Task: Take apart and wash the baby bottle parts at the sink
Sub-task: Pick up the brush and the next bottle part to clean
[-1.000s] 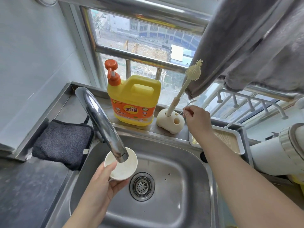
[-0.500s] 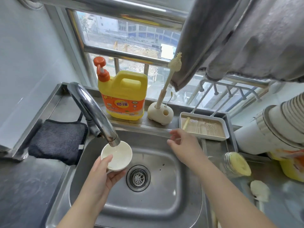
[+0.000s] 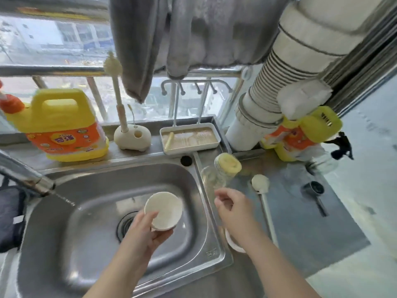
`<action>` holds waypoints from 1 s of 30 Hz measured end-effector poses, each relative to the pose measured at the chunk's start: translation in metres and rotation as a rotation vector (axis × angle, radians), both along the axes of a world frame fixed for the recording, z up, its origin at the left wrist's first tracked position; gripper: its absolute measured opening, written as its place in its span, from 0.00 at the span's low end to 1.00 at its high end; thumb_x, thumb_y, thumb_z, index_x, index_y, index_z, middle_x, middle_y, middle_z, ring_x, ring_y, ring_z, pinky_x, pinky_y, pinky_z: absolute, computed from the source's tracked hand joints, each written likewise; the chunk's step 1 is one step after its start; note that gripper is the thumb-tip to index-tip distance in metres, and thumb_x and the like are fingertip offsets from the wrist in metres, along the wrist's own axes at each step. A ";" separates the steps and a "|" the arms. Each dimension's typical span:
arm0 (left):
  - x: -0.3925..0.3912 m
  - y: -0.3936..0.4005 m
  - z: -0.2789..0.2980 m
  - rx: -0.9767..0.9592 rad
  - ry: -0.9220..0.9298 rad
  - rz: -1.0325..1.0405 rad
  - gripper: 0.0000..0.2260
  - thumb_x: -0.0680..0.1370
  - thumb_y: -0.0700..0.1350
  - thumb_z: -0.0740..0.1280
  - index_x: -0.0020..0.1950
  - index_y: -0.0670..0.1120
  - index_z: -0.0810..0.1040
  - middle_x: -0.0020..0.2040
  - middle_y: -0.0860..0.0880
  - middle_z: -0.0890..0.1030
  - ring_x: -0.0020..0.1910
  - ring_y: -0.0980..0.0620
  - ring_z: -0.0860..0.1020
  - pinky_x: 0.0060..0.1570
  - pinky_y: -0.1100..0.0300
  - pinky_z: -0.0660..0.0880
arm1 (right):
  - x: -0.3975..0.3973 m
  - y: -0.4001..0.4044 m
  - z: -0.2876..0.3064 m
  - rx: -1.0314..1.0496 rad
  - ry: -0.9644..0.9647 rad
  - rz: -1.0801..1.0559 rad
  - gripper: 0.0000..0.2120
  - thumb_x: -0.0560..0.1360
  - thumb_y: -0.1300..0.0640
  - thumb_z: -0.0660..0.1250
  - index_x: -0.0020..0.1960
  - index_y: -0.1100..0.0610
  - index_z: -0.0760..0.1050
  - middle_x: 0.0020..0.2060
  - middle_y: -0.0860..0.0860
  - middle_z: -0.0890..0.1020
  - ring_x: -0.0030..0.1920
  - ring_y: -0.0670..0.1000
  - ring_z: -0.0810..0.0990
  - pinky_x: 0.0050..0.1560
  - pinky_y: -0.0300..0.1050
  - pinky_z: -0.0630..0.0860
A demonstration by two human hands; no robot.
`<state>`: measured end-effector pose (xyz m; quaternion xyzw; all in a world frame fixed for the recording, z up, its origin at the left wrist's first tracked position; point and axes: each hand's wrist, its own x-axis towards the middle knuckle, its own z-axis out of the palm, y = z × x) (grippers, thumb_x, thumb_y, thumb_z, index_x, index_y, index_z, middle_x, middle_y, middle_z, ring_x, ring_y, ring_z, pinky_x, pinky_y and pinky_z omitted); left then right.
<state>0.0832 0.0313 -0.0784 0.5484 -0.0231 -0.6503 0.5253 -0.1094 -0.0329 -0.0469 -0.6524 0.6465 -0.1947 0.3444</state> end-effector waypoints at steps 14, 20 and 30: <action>-0.070 -0.038 -0.004 0.066 0.043 -0.183 0.04 0.80 0.41 0.60 0.52 0.45 0.73 0.50 0.39 0.78 0.44 0.40 0.81 0.39 0.53 0.82 | -0.134 -0.028 -0.084 0.217 0.422 -0.374 0.10 0.79 0.56 0.61 0.54 0.62 0.74 0.51 0.59 0.79 0.51 0.60 0.77 0.46 0.46 0.69; -0.065 -0.035 0.008 0.078 0.061 -0.131 0.04 0.80 0.40 0.59 0.51 0.45 0.73 0.50 0.38 0.78 0.44 0.37 0.80 0.33 0.54 0.82 | -0.130 -0.015 -0.041 0.152 0.309 -0.409 0.09 0.80 0.56 0.60 0.56 0.60 0.72 0.49 0.55 0.79 0.50 0.57 0.76 0.42 0.43 0.65; -0.018 -0.036 0.031 -0.011 0.001 0.020 0.10 0.80 0.44 0.61 0.60 0.44 0.72 0.52 0.38 0.78 0.45 0.43 0.78 0.43 0.52 0.76 | -0.028 0.021 0.070 0.155 -0.064 0.253 0.18 0.78 0.53 0.63 0.55 0.28 0.67 0.32 0.40 0.78 0.34 0.40 0.75 0.43 0.34 0.73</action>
